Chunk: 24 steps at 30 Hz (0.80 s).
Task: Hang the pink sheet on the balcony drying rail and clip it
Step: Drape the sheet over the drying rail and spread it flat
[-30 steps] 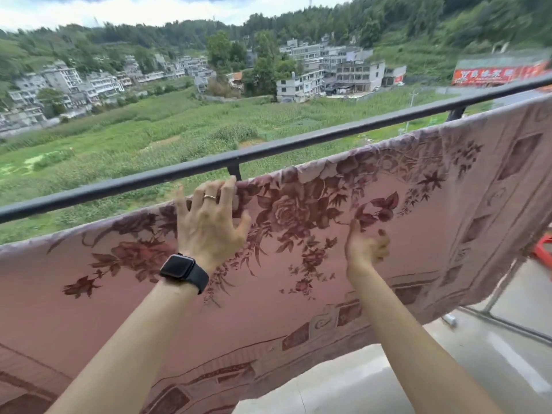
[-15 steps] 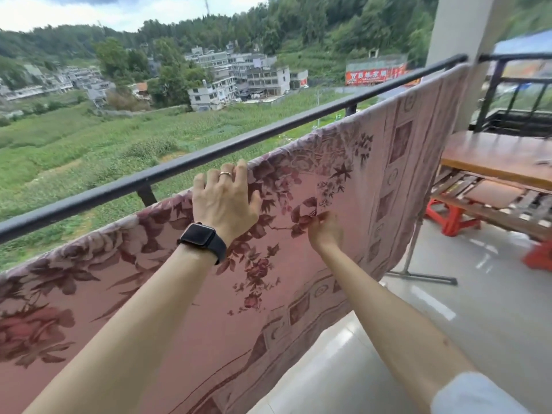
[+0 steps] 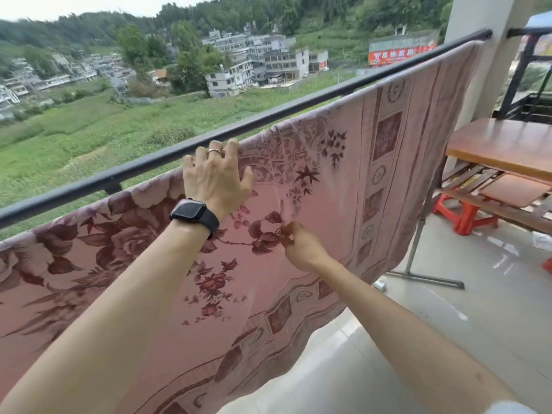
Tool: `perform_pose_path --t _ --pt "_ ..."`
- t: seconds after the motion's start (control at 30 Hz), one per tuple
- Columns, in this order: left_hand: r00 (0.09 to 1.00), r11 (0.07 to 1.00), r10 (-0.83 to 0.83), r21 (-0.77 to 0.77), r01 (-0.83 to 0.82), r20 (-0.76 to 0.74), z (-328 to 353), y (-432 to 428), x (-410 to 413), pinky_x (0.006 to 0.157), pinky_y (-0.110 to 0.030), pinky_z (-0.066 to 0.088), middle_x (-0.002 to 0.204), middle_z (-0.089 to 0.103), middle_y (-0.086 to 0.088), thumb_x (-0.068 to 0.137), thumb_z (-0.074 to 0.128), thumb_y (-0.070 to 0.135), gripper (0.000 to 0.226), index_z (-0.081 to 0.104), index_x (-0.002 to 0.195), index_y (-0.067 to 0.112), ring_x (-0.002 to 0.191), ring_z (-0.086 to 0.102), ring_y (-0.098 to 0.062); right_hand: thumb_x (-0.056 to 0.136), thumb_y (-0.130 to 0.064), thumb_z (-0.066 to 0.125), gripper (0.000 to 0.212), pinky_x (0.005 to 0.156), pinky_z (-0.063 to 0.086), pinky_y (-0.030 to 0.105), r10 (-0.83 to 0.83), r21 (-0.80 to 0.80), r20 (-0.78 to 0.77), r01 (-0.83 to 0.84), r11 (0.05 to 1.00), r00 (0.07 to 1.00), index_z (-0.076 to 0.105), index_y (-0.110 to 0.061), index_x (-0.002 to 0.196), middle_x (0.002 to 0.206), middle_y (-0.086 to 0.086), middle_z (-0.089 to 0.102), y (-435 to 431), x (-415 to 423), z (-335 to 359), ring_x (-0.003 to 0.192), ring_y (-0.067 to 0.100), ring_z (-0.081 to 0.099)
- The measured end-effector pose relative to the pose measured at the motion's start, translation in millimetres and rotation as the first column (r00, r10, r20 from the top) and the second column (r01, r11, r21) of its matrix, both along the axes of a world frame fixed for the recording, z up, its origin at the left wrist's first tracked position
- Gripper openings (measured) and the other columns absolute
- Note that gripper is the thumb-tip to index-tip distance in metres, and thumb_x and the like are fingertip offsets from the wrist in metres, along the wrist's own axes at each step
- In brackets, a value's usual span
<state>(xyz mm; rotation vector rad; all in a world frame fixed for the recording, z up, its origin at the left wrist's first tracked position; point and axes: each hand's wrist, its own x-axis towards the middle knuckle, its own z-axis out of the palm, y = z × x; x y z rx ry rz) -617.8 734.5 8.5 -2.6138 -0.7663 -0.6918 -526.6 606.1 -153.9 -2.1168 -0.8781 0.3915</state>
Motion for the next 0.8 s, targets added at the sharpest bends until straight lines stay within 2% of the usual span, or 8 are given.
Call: perform_pose_path --t 0.07,0.13,0.23,0.37,0.5,0.67,0.8 --pt "1.0 1.0 0.004 -0.003 -0.004 -0.008 0 -15 33 0.091 -0.051 0.04 0.124 0.058 -0.017 0.09 0.045 0.051 0.058 0.042 0.135 0.015 0.108 0.055 -0.039 0.097 -0.032 0.047 0.029 0.09 0.051 0.042 0.053 0.007 0.026 -0.053 0.999 0.998 0.058 -0.014 0.117 0.121 0.009 0.059 -20 26 9 0.106 0.03 0.061" --pt "1.0 1.0 0.012 -0.005 -0.012 -0.016 -1 -31 68 0.094 -0.051 0.039 0.128 0.056 -0.018 0.09 0.046 0.05 0.062 0.04 0.139 0.012 0.113 0.053 -0.039 0.095 -0.035 0.049 0.028 0.092 0.051 0.04 -0.002 0.052 0.084 -0.002 0.999 0.996 0.06 -0.018 0.114 0.118 0.004 0.06 -49 60 16 0.105 0.025 0.061" --pt "0.999 0.999 0.021 -0.026 -0.022 -0.03 -1 -53 120 0.098 -0.052 0.036 0.136 0.05 -0.019 0.091 0.046 0.052 0.065 0.037 0.141 0.013 0.119 0.049 -0.04 0.094 -0.039 0.053 0.031 0.096 0.047 0.037 -0.09 0.095 0.135 0.077 0.993 0.987 0.056 -0.024 0.121 0.124 -0.003 0.057 -97 120 19 0.113 0.017 0.055" --pt "0.999 1.0 -0.024 0.009 0.024 -0.041 -1 -71 195 0.097 -0.055 0.037 0.132 0.055 -0.016 0.089 0.045 0.055 0.067 0.039 0.141 0.013 0.116 0.053 -0.037 0.093 -0.04 0.052 0.034 0.099 0.045 0.036 -0.222 0.157 0.195 0.193 0.969 0.955 0.054 -0.027 0.124 0.126 -0.007 0.056 -148 199 19 0.118 0.015 0.05" --pt "0.99 0.991 -0.129 0.029 0.13 -0.05 3 -87 281 0.086 -0.048 0.048 0.124 0.06 -0.013 0.091 0.044 0.054 0.065 0.039 0.141 0.013 0.106 0.06 -0.034 0.094 -0.038 0.054 0.032 0.097 0.042 0.031 -0.345 0.192 0.225 0.306 0.932 0.911 0.055 -0.027 0.124 0.126 -0.01 0.055 -180 277 20 0.118 0.012 0.048" --pt "0.962 0.963 -0.268 0.01 0.269 -0.049 8 -113 405 0.077 -0.042 0.052 0.113 0.063 -0.008 0.093 0.043 0.052 0.055 0.041 0.136 0.017 0.093 0.063 -0.029 0.094 -0.034 0.056 0.032 0.099 0.041 0.028 -0.434 0.177 0.253 0.4 0.899 0.865 0.056 -0.026 0.126 0.127 -0.007 0.056 -205 374 24 0.12 0.014 0.05" --pt "0.927 0.928 -0.372 -0.029 0.371 -0.051 16 -141 502 0.072 -0.04 0.053 0.107 0.063 -0.007 0.095 0.043 0.045 0.043 0.045 0.127 0.016 0.091 0.064 -0.028 0.094 -0.034 0.056 0.033 0.097 0.039 0.028 -0.496 0.148 0.284 0.474 0.868 0.82 0.056 -0.026 0.126 0.128 -0.008 0.056 -224 448 39 0.121 0.014 0.049"
